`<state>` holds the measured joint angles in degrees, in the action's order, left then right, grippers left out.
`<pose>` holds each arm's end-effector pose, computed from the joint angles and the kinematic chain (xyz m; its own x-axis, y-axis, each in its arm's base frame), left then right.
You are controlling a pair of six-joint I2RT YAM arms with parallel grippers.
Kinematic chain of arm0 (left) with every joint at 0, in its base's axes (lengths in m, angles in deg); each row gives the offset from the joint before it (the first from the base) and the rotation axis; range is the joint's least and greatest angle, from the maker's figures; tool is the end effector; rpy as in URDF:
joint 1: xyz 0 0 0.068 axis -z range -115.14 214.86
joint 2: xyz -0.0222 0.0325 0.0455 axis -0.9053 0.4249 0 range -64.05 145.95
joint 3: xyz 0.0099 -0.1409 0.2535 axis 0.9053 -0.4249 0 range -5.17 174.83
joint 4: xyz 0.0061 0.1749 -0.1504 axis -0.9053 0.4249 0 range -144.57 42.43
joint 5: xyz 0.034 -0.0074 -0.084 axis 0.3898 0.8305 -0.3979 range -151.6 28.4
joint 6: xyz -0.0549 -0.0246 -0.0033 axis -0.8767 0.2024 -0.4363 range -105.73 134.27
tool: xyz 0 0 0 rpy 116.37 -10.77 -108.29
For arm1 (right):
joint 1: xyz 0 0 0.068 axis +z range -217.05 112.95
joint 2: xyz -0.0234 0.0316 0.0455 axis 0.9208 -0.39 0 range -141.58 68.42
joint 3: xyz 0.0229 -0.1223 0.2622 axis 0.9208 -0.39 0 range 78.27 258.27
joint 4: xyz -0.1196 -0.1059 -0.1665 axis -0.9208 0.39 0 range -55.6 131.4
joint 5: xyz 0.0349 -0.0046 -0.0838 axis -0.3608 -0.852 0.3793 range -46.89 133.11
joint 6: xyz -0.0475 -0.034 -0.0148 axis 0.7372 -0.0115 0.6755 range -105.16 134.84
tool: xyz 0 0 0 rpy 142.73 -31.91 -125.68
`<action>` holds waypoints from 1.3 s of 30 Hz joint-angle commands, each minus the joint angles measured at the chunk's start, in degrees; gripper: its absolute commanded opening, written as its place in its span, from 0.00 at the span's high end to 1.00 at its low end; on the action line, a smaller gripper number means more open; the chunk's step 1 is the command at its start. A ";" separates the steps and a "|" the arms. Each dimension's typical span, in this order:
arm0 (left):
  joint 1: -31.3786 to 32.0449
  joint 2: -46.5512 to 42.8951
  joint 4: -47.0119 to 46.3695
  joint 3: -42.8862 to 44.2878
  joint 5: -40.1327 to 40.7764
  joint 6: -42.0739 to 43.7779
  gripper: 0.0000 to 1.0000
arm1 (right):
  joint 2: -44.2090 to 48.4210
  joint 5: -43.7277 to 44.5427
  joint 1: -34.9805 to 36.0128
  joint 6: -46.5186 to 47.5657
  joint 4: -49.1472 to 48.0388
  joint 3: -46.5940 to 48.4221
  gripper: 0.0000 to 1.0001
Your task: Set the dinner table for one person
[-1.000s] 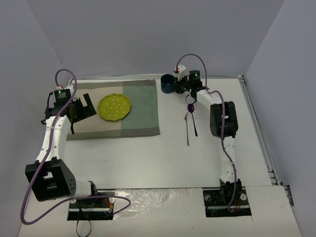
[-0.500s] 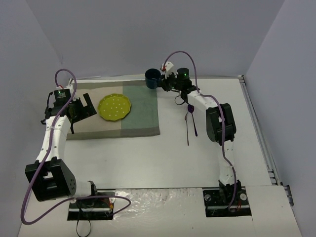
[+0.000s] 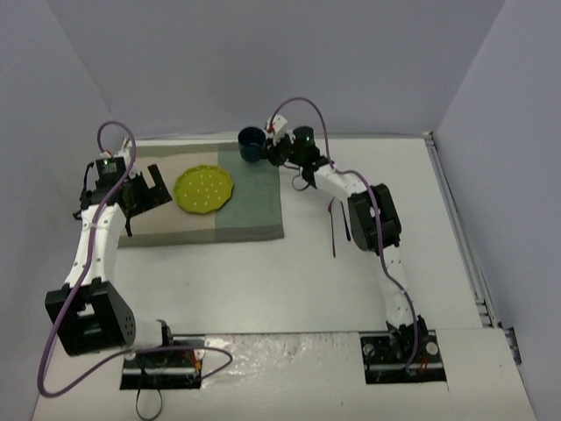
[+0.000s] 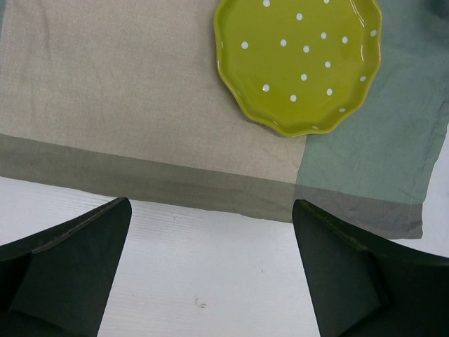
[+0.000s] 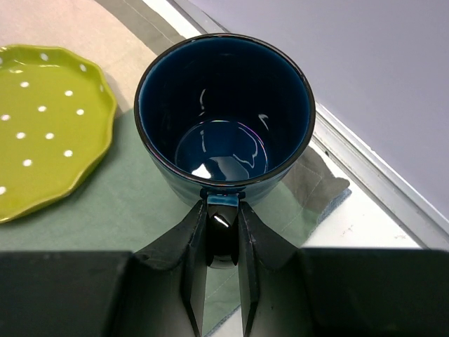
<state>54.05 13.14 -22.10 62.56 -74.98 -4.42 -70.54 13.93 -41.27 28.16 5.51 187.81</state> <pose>0.2610 0.0393 0.3344 -0.6175 -0.4351 -0.6552 -0.2228 0.8957 -0.3848 0.4945 0.2629 0.2457 0.1805 -0.1362 -0.9741 -0.7985 0.5579 -0.2260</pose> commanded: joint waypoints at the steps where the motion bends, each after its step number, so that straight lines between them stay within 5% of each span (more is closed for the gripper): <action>1: -0.43 -1.02 -2.69 0.83 -0.42 -0.47 0.03 | 0.16 2.77 0.31 -0.08 -10.16 6.59 1.00; 35: -0.44 -0.37 -2.48 0.92 -0.97 -0.74 0.03 | -9.28 10.36 -1.58 -2.40 -5.23 16.58 1.00; 39: -0.44 -0.30 -2.33 0.92 -0.95 -0.74 0.03 | -9.18 9.45 -1.60 -2.60 -4.79 16.05 0.83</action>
<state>54.05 13.20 -22.28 62.54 -75.32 -4.59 -81.81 24.73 -42.62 26.46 8.47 200.19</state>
